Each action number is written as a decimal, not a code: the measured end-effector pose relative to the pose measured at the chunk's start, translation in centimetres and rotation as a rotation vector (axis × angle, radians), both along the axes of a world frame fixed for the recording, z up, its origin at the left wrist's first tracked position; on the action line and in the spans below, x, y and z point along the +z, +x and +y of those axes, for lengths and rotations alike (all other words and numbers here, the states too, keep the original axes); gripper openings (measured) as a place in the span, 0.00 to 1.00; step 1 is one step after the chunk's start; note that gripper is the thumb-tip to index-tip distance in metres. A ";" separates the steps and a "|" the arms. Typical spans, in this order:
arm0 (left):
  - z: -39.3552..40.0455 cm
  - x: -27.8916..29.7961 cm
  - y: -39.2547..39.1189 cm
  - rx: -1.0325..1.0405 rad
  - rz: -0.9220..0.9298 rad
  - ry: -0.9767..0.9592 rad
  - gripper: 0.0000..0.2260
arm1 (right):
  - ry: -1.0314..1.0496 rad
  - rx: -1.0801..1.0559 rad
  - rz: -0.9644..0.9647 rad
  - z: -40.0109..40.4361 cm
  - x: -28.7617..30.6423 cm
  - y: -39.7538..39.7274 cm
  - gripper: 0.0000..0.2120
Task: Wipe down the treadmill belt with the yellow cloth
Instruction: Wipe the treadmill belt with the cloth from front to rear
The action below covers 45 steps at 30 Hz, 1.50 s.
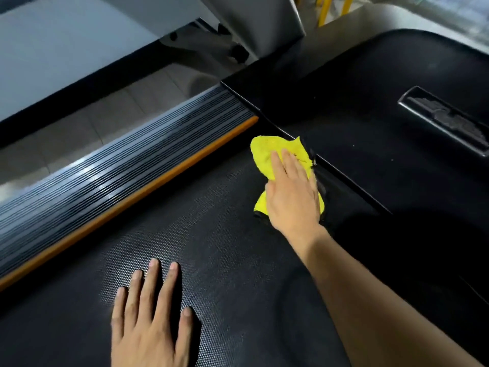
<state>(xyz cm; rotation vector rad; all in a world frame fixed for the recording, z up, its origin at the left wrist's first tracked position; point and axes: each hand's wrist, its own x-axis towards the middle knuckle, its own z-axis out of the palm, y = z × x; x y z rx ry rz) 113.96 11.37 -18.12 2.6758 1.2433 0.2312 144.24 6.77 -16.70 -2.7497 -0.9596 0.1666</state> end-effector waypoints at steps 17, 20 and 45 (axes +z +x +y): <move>0.1 0.1 0.0 -0.005 0.019 -0.018 0.31 | -0.023 0.144 -0.014 2.7 0.0 2.7 0.29; -0.1 0.2 -0.1 0.000 0.030 -0.038 0.31 | -0.008 0.145 -0.048 3.5 0.0 -2.7 0.32; -0.2 0.5 -0.5 -0.040 0.062 -0.110 0.29 | -0.012 0.479 0.050 -8.9 0.0 -16.4 0.33</move>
